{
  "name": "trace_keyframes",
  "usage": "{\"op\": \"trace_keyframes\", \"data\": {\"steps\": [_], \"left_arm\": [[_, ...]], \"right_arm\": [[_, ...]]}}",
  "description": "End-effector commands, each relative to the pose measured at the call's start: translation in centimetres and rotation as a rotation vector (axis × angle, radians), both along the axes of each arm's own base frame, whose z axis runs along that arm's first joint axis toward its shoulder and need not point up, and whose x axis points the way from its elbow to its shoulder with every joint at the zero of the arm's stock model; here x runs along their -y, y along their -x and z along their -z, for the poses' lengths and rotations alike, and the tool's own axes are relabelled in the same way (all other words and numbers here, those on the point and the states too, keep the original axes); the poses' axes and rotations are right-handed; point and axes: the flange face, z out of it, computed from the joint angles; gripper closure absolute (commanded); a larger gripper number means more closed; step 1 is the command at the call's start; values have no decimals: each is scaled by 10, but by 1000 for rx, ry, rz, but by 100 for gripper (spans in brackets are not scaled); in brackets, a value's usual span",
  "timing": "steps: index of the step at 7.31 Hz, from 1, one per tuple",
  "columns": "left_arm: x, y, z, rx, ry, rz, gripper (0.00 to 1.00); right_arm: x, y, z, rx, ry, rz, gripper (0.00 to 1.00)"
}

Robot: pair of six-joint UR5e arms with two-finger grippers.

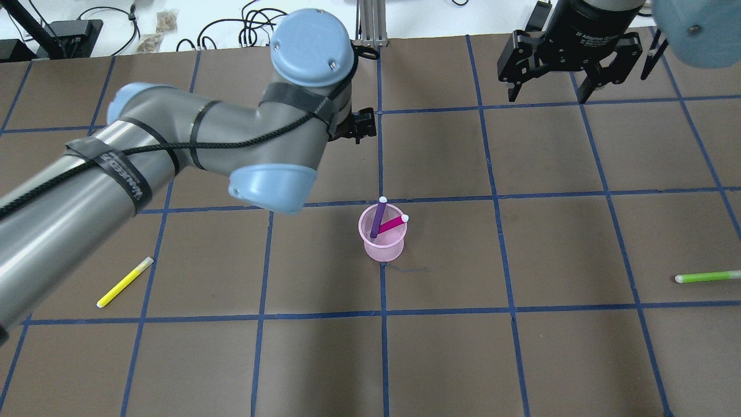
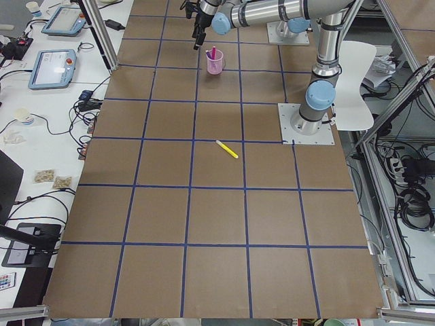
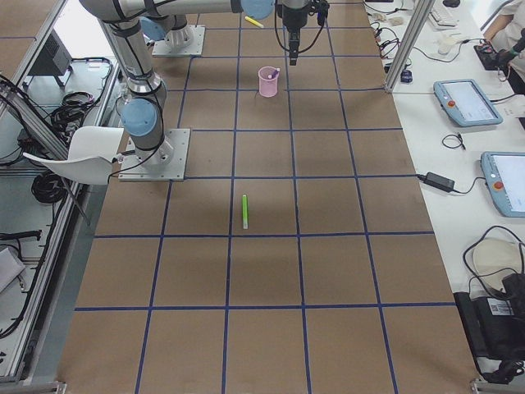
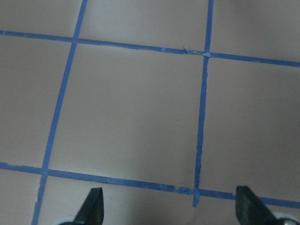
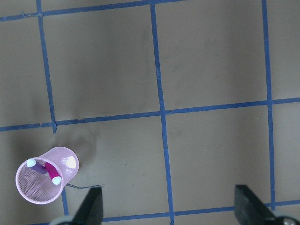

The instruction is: Insert purple and pink pens into pink cup

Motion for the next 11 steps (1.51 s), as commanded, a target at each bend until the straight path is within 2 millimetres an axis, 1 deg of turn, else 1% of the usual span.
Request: {"op": "trace_keyframes", "data": {"steps": [1,2,3,4,5,6,7,11], "left_arm": [[22,-93,-36,5,-145,66,0],[22,-133,-42,4,-193,69,0],[19,-167,-42,-48,-237,30,0],[13,-190,-49,-93,-265,-12,0],[1,-194,-63,-97,-274,-9,0],[-6,-195,-69,-96,-279,-11,0],[-5,-202,-67,-99,-281,-23,0],[-5,-203,-69,-90,-276,-25,0]], "right_arm": [[-1,1,0,-5,-16,1,0],[-1,0,-1,2,-16,-1,0],[-2,-2,0,3,-19,-13,0],[-4,-9,-1,3,-18,-32,0],[-5,-15,1,-8,-21,-45,0],[-5,-15,1,-8,-19,-45,0],[-5,-16,1,-8,-19,-47,0],[-5,-16,1,-8,-19,-47,0]]}}
